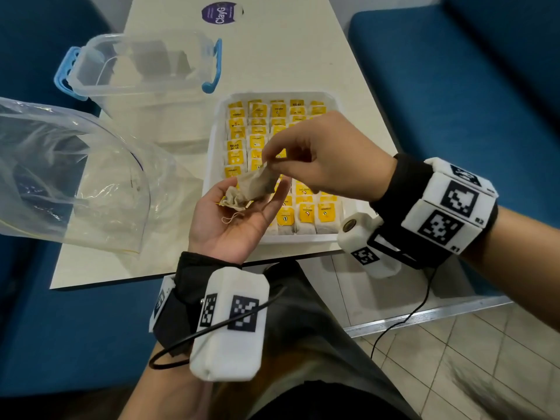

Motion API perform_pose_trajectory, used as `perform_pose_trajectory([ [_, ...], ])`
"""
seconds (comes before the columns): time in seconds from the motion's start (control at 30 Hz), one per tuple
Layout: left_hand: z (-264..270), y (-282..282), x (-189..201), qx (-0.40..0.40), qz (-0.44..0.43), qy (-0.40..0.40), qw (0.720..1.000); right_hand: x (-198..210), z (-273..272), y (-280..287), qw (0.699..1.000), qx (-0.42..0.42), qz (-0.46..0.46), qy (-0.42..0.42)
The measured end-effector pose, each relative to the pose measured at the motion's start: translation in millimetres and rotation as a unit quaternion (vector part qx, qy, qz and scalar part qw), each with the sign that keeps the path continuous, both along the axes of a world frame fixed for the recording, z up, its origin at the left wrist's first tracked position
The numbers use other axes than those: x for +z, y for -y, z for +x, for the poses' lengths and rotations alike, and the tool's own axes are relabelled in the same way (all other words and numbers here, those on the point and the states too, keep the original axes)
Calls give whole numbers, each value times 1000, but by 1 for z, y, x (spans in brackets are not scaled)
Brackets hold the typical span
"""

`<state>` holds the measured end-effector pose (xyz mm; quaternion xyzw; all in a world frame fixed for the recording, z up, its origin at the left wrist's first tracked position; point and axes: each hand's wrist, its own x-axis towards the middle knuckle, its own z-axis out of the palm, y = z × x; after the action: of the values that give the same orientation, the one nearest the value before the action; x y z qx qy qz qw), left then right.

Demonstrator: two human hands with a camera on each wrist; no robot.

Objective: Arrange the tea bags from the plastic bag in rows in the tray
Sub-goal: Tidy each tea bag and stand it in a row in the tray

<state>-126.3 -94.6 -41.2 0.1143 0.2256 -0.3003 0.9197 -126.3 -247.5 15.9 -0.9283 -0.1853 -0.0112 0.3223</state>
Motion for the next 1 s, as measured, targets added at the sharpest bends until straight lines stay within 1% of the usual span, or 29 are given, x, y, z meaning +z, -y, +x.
perform_pose_trajectory([
  [0.1, 0, -1, 1, -2, -6, 1, 1000, 2, 0, 4, 995, -24, 83, -48],
  [0.17, 1, -4, -1, 25, -3, -14, 1000, 5, 0, 4, 984, -49, 155, -78],
  [0.2, 1, -6, -1, 39, 2, -18, 999, 7, 0, 5, 977, -61, 186, -81],
  [0.23, 1, -7, -2, 45, 6, -17, 999, 8, 1, 5, 976, -78, 194, -67],
  [0.33, 0, -16, -2, 44, 23, -11, 999, 6, 11, 9, 986, -113, 122, -18],
  [0.4, -1, -22, -2, 47, 40, -6, 998, 1, 20, 10, 992, -109, 56, -18],
  [0.5, -2, -29, -3, 53, 54, 7, 997, -11, 28, 8, 996, -50, -34, -60],
  [0.57, -2, -34, -4, 54, 71, 15, 996, -20, 30, 6, 992, -6, -74, -99],
  [0.67, -3, -38, -3, 57, 75, 22, 995, -32, 30, 2, 976, 25, -114, -182],
  [0.73, -4, -40, -2, 55, 68, 25, 996, -39, 31, 0, 964, 36, -161, -208],
  [0.8, -5, -42, -2, 52, 64, 28, 996, -46, 31, 0, 955, 47, -177, -234],
  [0.9, -6, -44, -3, 53, 62, 17, 996, -56, 30, 1, 946, 49, -154, -281],
  [1.0, -7, -45, -3, 58, 63, 7, 996, -61, 31, 1, 938, 33, -131, -320],
])
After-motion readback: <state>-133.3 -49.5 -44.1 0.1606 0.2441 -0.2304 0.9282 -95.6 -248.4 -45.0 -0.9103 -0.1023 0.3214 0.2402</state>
